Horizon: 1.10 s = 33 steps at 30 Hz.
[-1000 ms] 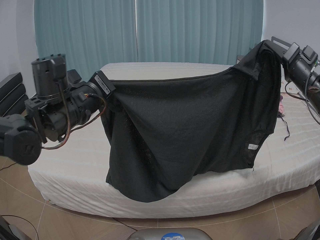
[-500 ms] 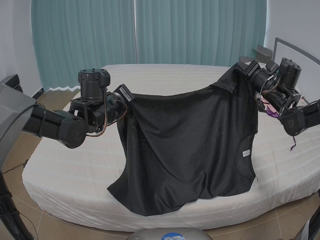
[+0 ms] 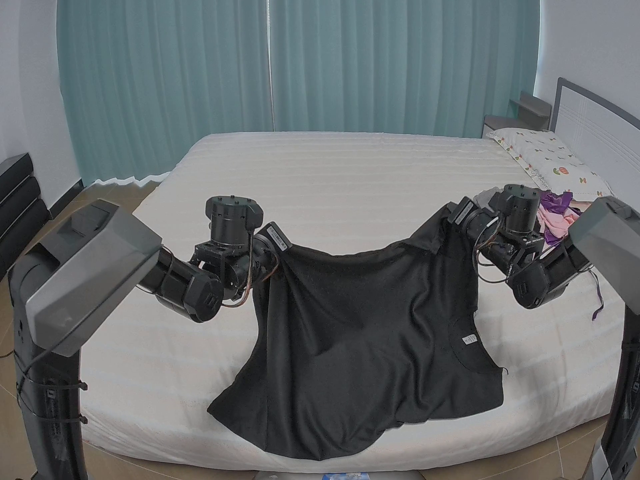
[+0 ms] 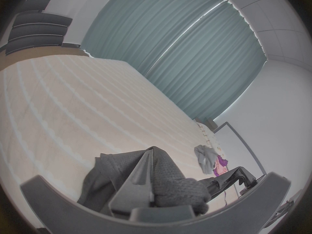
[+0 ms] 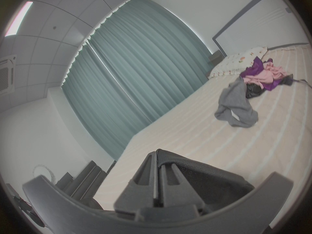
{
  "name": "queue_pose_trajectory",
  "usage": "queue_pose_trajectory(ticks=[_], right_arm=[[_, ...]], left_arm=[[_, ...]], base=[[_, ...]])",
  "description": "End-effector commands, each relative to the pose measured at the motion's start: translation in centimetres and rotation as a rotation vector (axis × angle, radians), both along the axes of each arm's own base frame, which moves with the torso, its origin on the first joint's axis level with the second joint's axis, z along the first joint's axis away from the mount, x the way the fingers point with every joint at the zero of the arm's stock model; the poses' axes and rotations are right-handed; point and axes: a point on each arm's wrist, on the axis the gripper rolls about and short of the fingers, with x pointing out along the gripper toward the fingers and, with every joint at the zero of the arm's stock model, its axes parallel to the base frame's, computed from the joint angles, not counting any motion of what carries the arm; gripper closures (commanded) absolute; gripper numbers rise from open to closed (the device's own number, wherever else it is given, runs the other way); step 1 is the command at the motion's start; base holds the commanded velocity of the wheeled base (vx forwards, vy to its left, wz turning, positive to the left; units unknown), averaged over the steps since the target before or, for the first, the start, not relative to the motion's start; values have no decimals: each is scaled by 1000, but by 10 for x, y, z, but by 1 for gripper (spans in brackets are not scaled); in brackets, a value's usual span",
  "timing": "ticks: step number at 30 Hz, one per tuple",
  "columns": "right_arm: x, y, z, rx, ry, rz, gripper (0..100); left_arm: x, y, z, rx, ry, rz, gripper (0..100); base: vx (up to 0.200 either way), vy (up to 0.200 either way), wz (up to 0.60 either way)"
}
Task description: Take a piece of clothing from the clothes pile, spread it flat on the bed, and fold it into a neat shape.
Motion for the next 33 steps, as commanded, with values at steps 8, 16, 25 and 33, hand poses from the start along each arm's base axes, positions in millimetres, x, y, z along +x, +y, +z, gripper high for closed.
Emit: queue_pose_trajectory(ticks=[8,16,25,33], right_arm=[[15,2,-74,-27,134,-5,0],[17,-12,-112,-47,257,-32,0],[3,-28,-82,26,284,3,0],[-11,-37,-73,32,391,51,0]], left_arm=[[14,-4,-72,0,137,24,0],[24,15,-102,16,201,89,0],[13,41,-89,-17,431,54,0],[-17,60,-61,-60,510,-25,0]], base=[[0,0,0],[0,0,0],[0,0,0],[0,0,0]])
